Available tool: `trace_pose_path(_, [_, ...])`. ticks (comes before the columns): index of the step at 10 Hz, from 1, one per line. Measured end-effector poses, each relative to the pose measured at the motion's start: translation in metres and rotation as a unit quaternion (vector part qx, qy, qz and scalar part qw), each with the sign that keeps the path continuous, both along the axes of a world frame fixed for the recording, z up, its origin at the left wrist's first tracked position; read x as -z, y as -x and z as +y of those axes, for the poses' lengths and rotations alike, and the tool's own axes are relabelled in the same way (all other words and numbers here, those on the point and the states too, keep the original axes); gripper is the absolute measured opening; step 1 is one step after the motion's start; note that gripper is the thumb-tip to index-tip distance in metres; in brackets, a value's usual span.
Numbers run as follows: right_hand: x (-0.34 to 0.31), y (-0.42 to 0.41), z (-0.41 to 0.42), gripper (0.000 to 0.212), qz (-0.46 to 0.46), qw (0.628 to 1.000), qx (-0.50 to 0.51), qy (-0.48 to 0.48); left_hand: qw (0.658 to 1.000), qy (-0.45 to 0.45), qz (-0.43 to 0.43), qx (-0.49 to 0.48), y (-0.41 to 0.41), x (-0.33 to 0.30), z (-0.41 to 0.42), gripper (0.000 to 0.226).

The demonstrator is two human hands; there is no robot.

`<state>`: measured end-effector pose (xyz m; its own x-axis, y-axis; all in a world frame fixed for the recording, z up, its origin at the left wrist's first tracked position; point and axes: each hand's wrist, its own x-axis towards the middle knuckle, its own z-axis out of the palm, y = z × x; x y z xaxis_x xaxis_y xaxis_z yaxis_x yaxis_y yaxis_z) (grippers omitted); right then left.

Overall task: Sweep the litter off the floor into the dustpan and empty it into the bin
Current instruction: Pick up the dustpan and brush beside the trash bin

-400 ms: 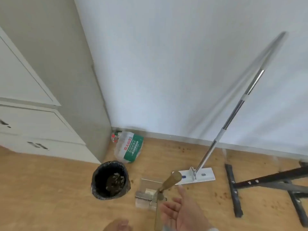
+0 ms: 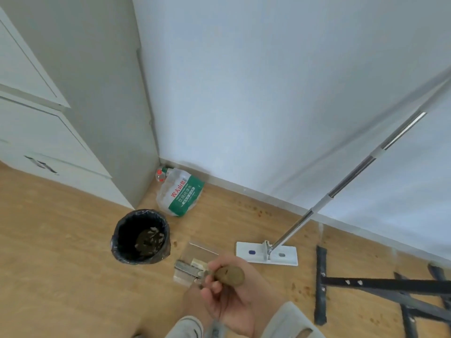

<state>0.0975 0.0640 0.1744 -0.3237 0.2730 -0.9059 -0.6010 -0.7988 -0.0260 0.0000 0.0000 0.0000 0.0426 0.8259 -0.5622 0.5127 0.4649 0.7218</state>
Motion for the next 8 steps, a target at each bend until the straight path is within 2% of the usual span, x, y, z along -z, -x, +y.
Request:
trace_pose_path(1, [0.009,-0.01,0.009,0.024,-0.017,1.0,0.011,0.008,0.995,0.083,0.063,-0.007,-0.013,-0.012,0.017,0.022])
trace_pose_path(3, [0.03,-0.065,0.059,0.024,-0.043,0.996,0.079,0.007,0.985,0.158,0.068,-0.015,0.001,-0.011,-0.005,0.006])
trace_pose_path(4, [0.027,-0.076,0.055,0.021,-0.079,0.995,-0.055,0.014,0.983,0.163,0.086,-0.023,0.026,-0.019,-0.018,0.01])
trace_pose_path(5, [0.023,-0.071,0.029,0.021,-0.073,0.987,-0.139,0.025,0.981,0.151,0.119,-0.025,0.055,-0.042,-0.008,0.023])
trace_pose_path(6, [0.004,-0.065,0.007,0.024,-0.063,0.977,-0.201,0.03,0.98,0.154,0.123,-0.032,0.089,-0.066,-0.012,0.031])
trace_pose_path(8, [-0.028,-0.036,-0.026,0.015,-0.005,0.955,-0.295,0.019,0.973,0.166,0.157,-0.03,0.163,-0.097,-0.073,0.034])
